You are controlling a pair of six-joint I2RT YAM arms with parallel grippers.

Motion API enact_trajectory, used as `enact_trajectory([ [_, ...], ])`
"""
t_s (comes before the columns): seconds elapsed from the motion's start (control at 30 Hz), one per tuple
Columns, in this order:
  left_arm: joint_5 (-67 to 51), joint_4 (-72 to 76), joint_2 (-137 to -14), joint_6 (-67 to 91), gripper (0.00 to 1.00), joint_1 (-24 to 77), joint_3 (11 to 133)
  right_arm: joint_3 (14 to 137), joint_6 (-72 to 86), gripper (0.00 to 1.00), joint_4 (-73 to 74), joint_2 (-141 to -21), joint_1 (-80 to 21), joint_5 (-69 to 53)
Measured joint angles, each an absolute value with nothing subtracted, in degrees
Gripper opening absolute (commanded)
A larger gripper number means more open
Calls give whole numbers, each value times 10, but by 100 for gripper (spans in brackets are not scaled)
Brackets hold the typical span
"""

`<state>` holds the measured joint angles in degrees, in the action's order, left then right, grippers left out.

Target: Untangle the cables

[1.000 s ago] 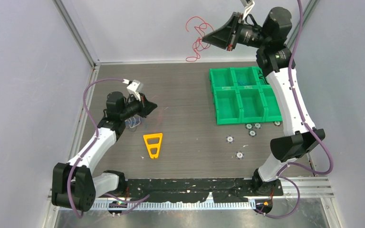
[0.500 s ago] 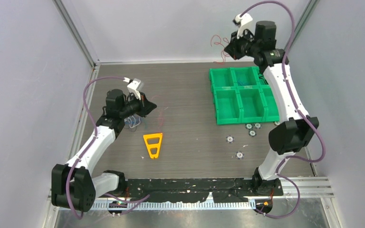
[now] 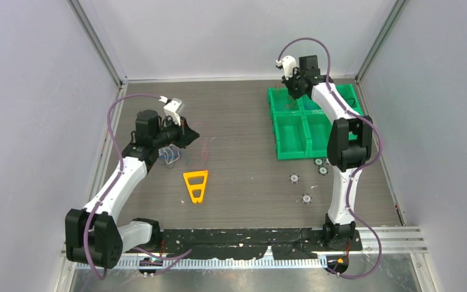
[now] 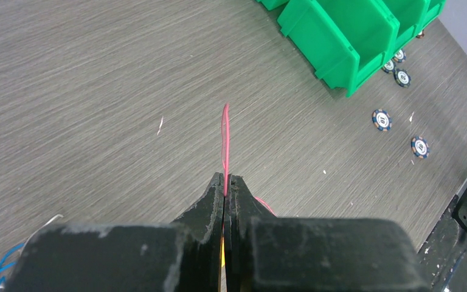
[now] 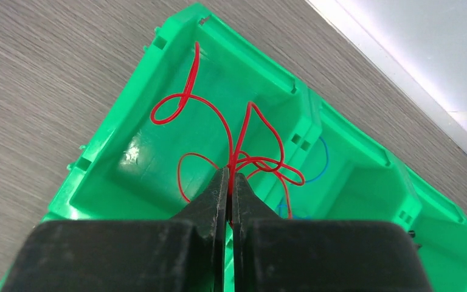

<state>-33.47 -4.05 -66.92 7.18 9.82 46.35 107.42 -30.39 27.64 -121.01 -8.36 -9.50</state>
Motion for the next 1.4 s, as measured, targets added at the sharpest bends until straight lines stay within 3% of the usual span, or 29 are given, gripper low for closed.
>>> enact_trajectory([
  [0.33, -329, -62, -676, 67, 0, 94, 468, 1040, -311, 7, 270, -1224, -106, -116],
  [0.4, -329, -63, -677, 66, 0, 92, 468, 1034, -306, 17, 283, -1224, -109, -129],
  [0.43, -329, -64, -678, 66, 0, 92, 468, 1033, -301, 30, 290, -1224, -109, -137],
  [0.5, -329, -64, -678, 66, 0, 92, 468, 1034, -294, 46, 297, -1224, -110, -145],
  [0.83, -367, -76, -674, 63, 0, 90, 479, 1073, -267, 97, 386, -1200, -91, -171],
  [1.1, -426, -75, -645, 81, 0, 90, 512, 992, -194, 95, 355, -995, -107, -339],
  [1.27, -442, -61, -636, 118, 0, 90, 543, 838, -123, 95, 216, -861, -234, -411],
  [1.4, -455, -44, -628, 151, 0, 90, 546, 771, -95, 95, 124, -854, -343, -418],
])
